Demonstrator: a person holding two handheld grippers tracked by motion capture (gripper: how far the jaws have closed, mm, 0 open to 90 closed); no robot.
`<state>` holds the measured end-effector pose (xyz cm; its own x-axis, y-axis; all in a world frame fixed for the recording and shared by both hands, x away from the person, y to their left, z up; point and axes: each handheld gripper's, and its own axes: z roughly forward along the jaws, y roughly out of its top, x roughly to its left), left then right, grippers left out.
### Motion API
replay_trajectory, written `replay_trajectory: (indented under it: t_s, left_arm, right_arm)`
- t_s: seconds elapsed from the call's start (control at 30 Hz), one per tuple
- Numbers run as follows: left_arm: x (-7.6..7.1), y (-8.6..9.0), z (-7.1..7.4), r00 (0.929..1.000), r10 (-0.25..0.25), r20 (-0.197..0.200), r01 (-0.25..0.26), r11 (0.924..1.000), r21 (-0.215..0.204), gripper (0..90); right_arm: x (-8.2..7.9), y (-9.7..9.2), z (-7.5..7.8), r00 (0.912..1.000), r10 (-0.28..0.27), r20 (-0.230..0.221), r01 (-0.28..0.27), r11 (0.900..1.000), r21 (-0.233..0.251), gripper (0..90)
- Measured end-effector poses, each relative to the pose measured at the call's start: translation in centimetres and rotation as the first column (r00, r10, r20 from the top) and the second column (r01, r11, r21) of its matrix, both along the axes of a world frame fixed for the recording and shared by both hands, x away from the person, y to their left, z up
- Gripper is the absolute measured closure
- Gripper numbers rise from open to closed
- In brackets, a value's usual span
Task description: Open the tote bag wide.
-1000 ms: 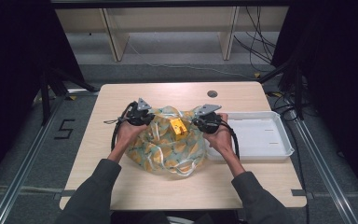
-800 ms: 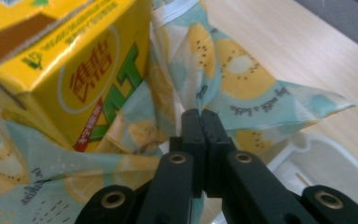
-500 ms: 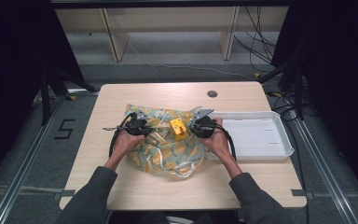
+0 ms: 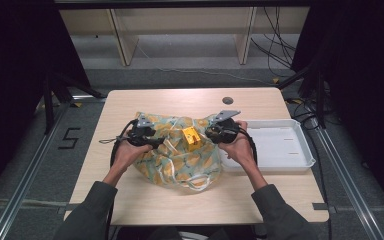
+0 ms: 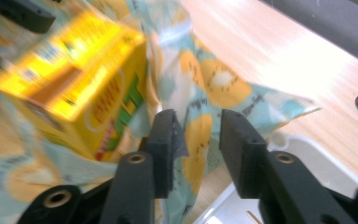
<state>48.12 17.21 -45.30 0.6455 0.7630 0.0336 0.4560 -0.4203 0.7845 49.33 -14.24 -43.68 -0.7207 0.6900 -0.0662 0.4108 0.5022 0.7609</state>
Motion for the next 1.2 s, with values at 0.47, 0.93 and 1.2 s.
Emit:
replay_trajectory:
  t_s: [0.47, 0.93, 1.2]
  left_arm:
    - [-7.0, 1.8, 2.3, 0.9988, 0.004, 0.050, -0.002, 0.9991, -0.042, 25.1]
    - [-12.7, 3.1, -0.3, 0.9994, 0.029, 0.021, -0.027, 0.9966, -0.078, 22.4]
    - [-15.3, 3.0, -1.7, 0.9993, 0.034, 0.017, -0.033, 0.9968, -0.073, 21.3]
  right_arm:
    - [-2.4, 0.9, 4.5, 0.9953, 0.083, 0.050, -0.088, 0.9913, 0.098, 52.3]
    - [-2.6, 3.3, 2.8, 0.9947, 0.099, -0.028, -0.096, 0.9927, 0.072, 44.1]
    - [-2.4, 3.9, 1.8, 0.9971, 0.072, -0.021, -0.071, 0.9946, 0.076, 37.7]
